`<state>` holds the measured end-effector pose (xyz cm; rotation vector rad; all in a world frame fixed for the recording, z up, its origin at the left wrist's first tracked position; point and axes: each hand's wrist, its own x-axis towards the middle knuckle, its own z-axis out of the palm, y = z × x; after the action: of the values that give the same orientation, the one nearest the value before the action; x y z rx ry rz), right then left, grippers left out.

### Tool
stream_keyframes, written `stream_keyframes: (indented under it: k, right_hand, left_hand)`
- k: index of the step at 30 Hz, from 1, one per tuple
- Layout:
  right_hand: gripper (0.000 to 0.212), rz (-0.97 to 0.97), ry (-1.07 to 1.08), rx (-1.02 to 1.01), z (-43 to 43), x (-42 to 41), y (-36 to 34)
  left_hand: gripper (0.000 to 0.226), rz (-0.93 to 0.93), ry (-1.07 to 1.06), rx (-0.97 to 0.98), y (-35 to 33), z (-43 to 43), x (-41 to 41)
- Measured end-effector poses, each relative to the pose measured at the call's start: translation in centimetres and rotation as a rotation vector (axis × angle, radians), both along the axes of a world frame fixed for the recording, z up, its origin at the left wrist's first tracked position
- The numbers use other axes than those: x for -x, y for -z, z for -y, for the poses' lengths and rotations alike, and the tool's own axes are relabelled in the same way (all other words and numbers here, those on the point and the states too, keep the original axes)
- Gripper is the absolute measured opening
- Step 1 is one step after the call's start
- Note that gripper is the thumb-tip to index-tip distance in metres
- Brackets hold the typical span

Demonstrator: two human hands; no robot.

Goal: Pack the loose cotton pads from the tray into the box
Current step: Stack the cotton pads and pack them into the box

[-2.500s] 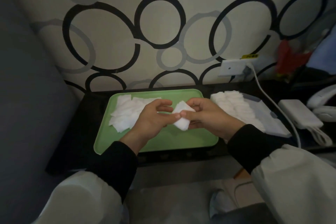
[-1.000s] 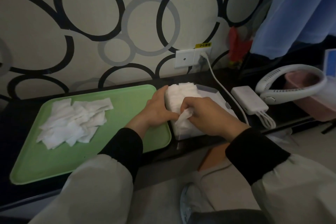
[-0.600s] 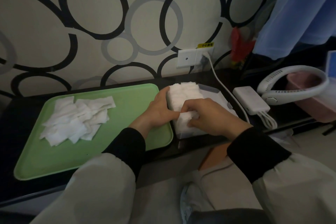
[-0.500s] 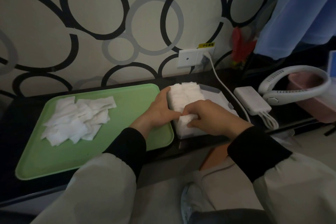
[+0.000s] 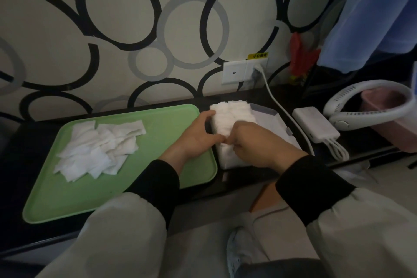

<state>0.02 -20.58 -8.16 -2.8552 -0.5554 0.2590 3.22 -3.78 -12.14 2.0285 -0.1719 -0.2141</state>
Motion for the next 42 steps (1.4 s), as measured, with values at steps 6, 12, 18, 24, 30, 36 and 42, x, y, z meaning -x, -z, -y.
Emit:
stream_keyframes:
  k: [6,12,18,24,30,36,42]
  right_hand:
    - [0.025,0.081,0.144,0.069,0.0,0.0,-1.0]
    - [0.024,0.244,0.163,0.066,-2.4,0.5,-2.7]
    - [0.02,0.19,0.079,-0.07,-8.0,0.7,-2.8]
    - [0.023,0.079,-0.014,-0.135,-14.5,0.4,-0.9]
    - [0.02,0.011,-0.031,-0.184,-18.4,-0.4,1.1]
    - [0.032,0.079,-0.061,-0.277,-21.2,-1.2,2.3]
    - [0.043,0.147,-0.062,-0.354,-23.7,-1.6,2.5]
  left_hand:
    - [0.047,0.037,-0.164,0.037,-1.1,-2.1,0.9]
    - [0.031,0.093,-0.247,-0.002,-2.0,-6.4,2.2]
    - [0.017,0.12,-0.297,-0.148,-2.6,-11.5,4.3]
    - [0.026,0.159,-0.469,-0.36,-2.4,-17.4,6.2]
    - [0.031,0.201,-0.582,-0.545,-1.8,-22.1,6.5]
    - [0.046,0.096,-0.614,-0.482,-0.8,-25.7,6.5]
    - [0.041,0.029,-0.514,-0.426,-0.6,-26.2,6.8]
